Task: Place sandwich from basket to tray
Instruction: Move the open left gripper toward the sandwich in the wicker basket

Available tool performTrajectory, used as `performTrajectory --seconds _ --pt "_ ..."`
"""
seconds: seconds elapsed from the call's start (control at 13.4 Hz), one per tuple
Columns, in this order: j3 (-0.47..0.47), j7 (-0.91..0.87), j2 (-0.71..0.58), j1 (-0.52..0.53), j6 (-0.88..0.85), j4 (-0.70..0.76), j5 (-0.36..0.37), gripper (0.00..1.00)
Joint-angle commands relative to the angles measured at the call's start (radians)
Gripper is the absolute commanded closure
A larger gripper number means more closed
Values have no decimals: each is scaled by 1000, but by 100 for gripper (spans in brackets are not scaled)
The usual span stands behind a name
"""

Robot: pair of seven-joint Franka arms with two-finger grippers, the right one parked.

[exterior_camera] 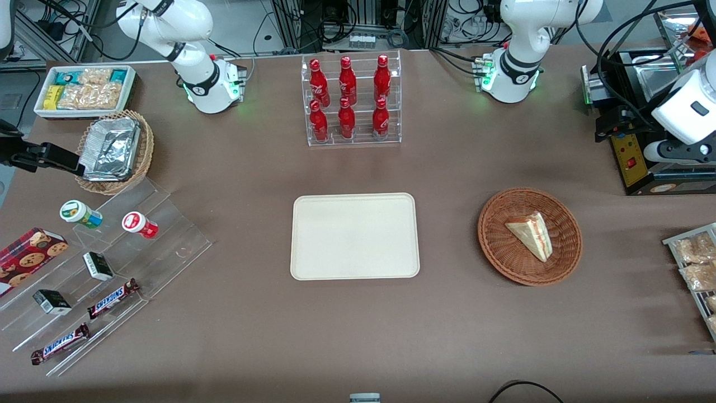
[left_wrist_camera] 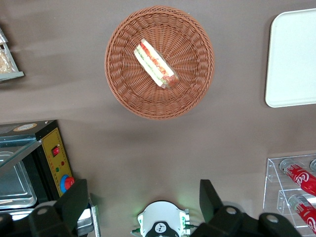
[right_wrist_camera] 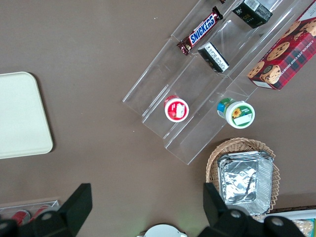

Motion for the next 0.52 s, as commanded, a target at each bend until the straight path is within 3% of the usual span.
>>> performTrajectory --seconds 0.0,0.3,0.45 --pt "3 14 1 -1 -9 12 5 0" --pt "3 -103 64 -16 56 -19 50 0" --pt "3 -266 53 -20 206 -147 50 0"
